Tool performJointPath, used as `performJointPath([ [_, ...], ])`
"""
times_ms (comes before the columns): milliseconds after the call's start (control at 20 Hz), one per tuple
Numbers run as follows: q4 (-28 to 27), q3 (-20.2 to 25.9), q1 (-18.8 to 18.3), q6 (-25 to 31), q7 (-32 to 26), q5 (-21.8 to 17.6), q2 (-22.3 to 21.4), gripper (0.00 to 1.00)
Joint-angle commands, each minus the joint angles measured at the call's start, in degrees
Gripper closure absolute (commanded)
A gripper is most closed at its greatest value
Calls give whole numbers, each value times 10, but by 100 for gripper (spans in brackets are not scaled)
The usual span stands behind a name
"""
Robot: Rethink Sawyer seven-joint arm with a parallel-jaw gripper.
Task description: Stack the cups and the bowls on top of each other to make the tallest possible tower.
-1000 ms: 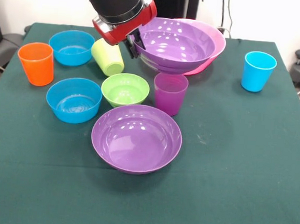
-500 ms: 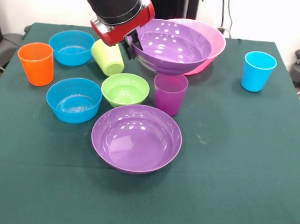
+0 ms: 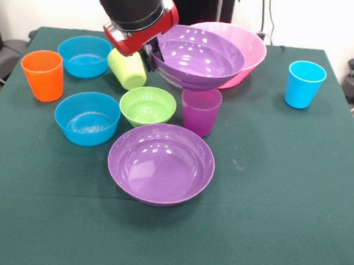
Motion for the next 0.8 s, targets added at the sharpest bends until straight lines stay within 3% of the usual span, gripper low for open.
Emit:
performJointPath([
  [50,1,3,6,-51,-180,-47,38,100],
  [800,29,-2,8,-108,-153,-56,52,100],
])
